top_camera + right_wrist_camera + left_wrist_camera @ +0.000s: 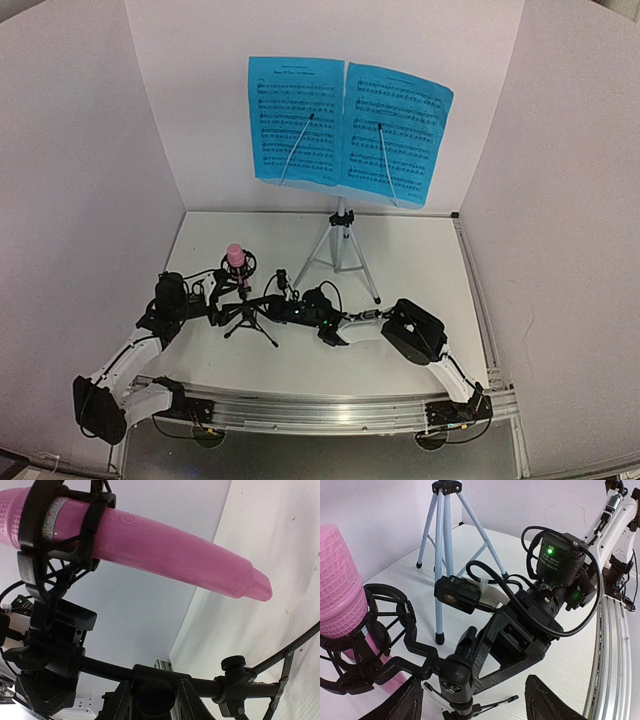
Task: Pack up the instrument practice props
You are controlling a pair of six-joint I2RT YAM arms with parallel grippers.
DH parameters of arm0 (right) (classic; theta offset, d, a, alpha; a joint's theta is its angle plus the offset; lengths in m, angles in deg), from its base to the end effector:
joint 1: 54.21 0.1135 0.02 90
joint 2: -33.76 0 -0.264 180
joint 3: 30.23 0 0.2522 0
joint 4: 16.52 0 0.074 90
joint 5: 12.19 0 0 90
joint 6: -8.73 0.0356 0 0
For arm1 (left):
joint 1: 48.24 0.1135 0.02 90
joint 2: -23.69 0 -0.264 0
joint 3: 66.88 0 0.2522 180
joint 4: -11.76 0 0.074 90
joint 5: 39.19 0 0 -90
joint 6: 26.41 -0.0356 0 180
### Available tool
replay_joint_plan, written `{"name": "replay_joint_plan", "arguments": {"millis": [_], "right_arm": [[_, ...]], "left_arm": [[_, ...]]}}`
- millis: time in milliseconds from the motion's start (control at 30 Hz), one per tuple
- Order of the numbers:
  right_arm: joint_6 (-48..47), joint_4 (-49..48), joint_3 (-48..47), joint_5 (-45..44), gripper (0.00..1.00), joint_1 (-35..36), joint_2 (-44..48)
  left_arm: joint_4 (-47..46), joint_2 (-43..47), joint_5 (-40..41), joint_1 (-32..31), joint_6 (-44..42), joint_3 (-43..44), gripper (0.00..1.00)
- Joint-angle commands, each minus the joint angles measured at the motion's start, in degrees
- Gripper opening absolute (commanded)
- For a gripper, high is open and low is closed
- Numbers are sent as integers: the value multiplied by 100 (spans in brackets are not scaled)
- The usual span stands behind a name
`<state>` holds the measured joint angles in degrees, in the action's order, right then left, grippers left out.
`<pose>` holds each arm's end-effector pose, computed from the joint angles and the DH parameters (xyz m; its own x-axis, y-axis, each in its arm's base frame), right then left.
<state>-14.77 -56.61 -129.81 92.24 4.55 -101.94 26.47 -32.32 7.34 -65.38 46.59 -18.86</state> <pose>0.2626 0.4500 0.1567 -0.8633 0.2893 -0.4136 -0.4145 0.0612 0.9080 0.1975 -0.0865 0.2588 -0.1128 0.2568 -0.9599 0.8923 0.4511 0.0158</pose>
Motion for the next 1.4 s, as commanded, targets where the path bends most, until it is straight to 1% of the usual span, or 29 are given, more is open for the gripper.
{"name": "replay_joint_plan", "arguments": {"millis": [0, 133, 233, 333, 567, 633, 800, 900, 933, 1033, 1067, 1167, 1200, 1367], "right_arm": [[-272, 286, -15, 35, 31, -28, 124], [-597, 609, 137, 53, 33, -24, 364], [-748, 735, 224, 75, 36, -21, 488], [-991, 1002, 261, 62, 38, -9, 659], [-1556, 1650, 279, 97, 43, 26, 1062], [-1736, 1979, 319, 119, 44, 34, 1254], [-2516, 3172, 415, -103, 50, 62, 1925], [-2950, 3839, 405, -251, 56, 56, 2299], [-3111, 4096, 346, -338, 61, 57, 2433], [-3589, 4939, -45, -860, 81, 54, 2729], [-3831, 5141, -224, -1072, 84, 55, 2775], [-4506, 5384, -781, -1746, 90, 57, 2662], [-4724, 5463, -986, -1840, 91, 56, 2543], [-5543, 5646, -2207, -1838, 95, 53, 1717]], "left_arm": [[20, 71, 18, -7, -123, 235, 69], [-50, -35, 173, -7, -68, 220, 69], [-56, -196, 293, -1, -238, 122, 68], [-69, -308, 258, 0, -436, 28, 68], [-263, -289, 163, -6, -391, 47, 68], [-215, -267, 183, -5, -439, 47, 69], [-85, -70, 349, -2, -482, 63, 71], [130, 21, 353, -3, -530, 89, 73], [161, 41, 343, -6, -527, 80, 74], [181, 76, 339, -10, -489, 11, 75], [172, 77, 362, -11, -477, -27, 75], [91, 2, 499, -18, -386, -106, 74], [76, -45, 543, -18, -349, -103, 73], [220, -322, 597, -40, -392, 19, 71]]}}
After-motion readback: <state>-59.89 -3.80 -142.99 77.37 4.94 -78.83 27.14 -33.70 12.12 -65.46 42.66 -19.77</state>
